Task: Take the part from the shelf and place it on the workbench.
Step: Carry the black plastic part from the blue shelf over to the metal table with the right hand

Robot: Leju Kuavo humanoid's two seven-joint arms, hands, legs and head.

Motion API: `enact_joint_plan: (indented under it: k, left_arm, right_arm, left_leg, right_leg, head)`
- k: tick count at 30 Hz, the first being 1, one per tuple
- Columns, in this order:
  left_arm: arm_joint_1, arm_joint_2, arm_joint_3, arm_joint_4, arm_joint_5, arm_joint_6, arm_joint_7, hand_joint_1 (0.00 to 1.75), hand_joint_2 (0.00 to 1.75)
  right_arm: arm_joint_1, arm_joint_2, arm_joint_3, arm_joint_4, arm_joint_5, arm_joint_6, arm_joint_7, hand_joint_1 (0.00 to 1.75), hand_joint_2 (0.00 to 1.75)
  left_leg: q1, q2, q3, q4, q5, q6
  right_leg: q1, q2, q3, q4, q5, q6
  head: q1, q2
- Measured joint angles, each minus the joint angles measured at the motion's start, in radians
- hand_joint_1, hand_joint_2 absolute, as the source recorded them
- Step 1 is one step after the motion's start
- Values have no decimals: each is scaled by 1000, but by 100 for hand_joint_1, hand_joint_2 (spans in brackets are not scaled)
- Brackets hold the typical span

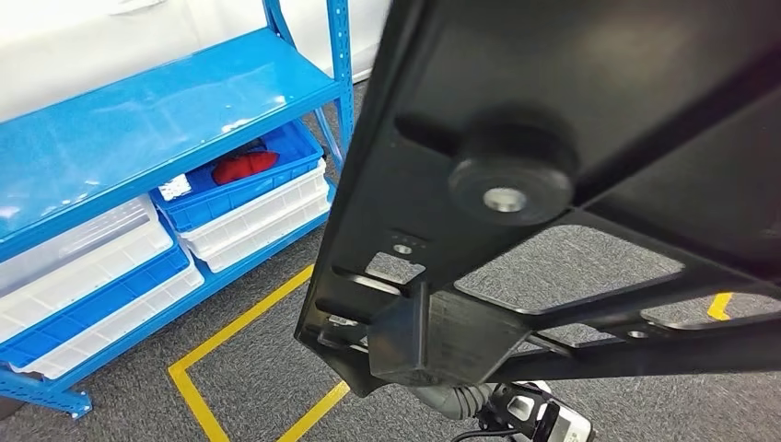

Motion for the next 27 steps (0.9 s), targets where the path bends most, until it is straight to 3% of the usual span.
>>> enact_joint_plan:
  k: [2, 4, 5, 7, 8, 10, 11, 13, 14, 15, 16, 18, 20, 22, 23, 25, 27]
  left_arm:
    - [-2, 3, 0, 0, 0, 6, -2, 0, 0]
    - [-3, 7, 0, 0, 0, 8, -6, 0, 0]
    - [-4, 9, 0, 0, 0, 7, -10, 0, 0]
    - [-6, 14, 0, -1, 0, 3, -15, 0, 0]
    - [-7, 16, 0, -1, 0, 1, -17, 0, 0]
    - [-8, 21, 0, -2, 0, -1, -18, 0, 0]
    - [-7, 24, 0, -2, -1, -2, -18, 0, 0]
    - [-4, 28, 0, -2, -2, -3, -18, 0, 0]
    - [-3, 29, 0, -2, -3, -3, -18, 0, 0]
    - [-2, 30, 0, -2, -3, -3, -18, 0, 0]
    - [-2, 31, 0, -2, -3, -3, -18, 0, 0]
    - [-1, 33, 0, -2, -3, -3, -18, 0, 0]
    - [-1, 35, -1, -3, -6, -3, -18, 0, 0]
    - [-3, 36, -1, -3, -11, -4, -19, 0, 0]
    - [-5, 36, -1, -3, -12, -4, -21, 0, 0]
    - [-7, 38, -1, -4, -13, -6, -29, 0, 0]
    - [-5, 45, -1, -6, -13, -5, -30, 0, 0]
  right_arm:
    - [-7, 5, -3, 11, -10, 0, -6, 175, 175]
    - [-16, 11, -8, 20, -17, 0, -12, 175, 175]
    - [-19, 13, -11, 23, -18, -1, -15, 175, 175]
    - [-20, 16, -18, 25, -17, -2, -19, 175, 175]
    - [-20, 17, -21, 26, -17, -2, -20, 175, 175]
    - [-23, 20, -25, 27, -17, -2, -21, 175, 175]
    - [-24, 23, -26, 28, -16, -2, -22, 175, 175]
    - [-24, 26, -27, 32, -16, -1, -22, 175, 175]
    - [-24, 26, -27, 35, -16, -1, -22, 175, 175]
    - [-23, 26, -27, 37, -16, -1, -22, 175, 175]
    - [-23, 26, -27, 39, -16, -1, -22, 175, 175]
    - [-23, 26, -27, 41, -16, -1, -22, 175, 175]
    - [-24, 27, -27, 41, -16, -1, -22, 175, 175]
    - [-23, 27, -27, 42, -16, -1, -22, 175, 175]
    - [-22, 27, -27, 42, -16, -1, -23, 175, 175]
    - [-22, 27, -28, 42, -14, -2, -28, 175, 175]
    - [-22, 28, -28, 42, -14, -3, -31, 175, 175]
  left_leg:
    - [-2, 15, 3, 0, -1, -2]
    - [-6, 27, 4, 1, -4, -9]
    - [-8, 34, 4, 0, -4, -14]
    - [-10, 49, 7, -4, -5, -24]
    - [-9, 46, 8, -3, -9, -29]
    - [-7, 12, -12, 50, -48, -36]
    - [-5, -11, -38, 110, -81, -38]
    - [-4, -32, -101, 243, -135, -42]
    - [-4, -34, -118, 278, -138, -43]
    - [-3, -35, -117, 272, -121, -44]
    - [-2, -38, -97, 224, -87, -45]
    - [3, -69, -37, 85, -21, -43]
    - [5, -96, -5, 13, -1, -38]
    - [3, -89, -4, 8, -2, -26]
    - [3, -79, -3, 4, 2, -19]
    - [5, -59, -1, -4, 8, -6]
    - [2, -37, -2, -6, 9, 1]
  right_leg:
    - [3, -22, 70, -131, 61, -10]
    - [14, -53, 126, -242, 92, -25]
    - [19, -59, 133, -262, 92, -31]
    - [20, -43, 131, -269, 97, -42]
    - [18, -35, 133, -276, 101, -48]
    - [11, -17, 139, -288, 110, -60]
    - [11, -9, 139, -291, 112, -63]
    - [11, 13, 138, -290, 113, -66]
    - [11, 24, 138, -289, 113, -66]
    - [11, 36, 138, -287, 113, -66]
    - [11, 48, 139, -284, 112, -65]
    - [11, 70, 135, -272, 107, -58]
    - [11, 89, 126, -262, 106, -46]
    - [9, 106, 118, -262, 111, -33]
    - [8, 102, 115, -259, 110, -28]
    - [9, 61, 94, -215, 80, -18]
    - [7, 15, 38, -96, 16, -9]
  head:
    - [0, 0]
    - [0, 0]
    - [0, 0]
    - [0, 0]
    - [0, 0]
    - [0, 0]
    - [0, 0]
    - [0, 0]
    - [0, 0]
    - [0, 0]
    - [0, 0]
    - [0, 0]
    - [0, 0]
    - [0, 0]
    - [0, 0]
    - [0, 0]
    - [0, 0]
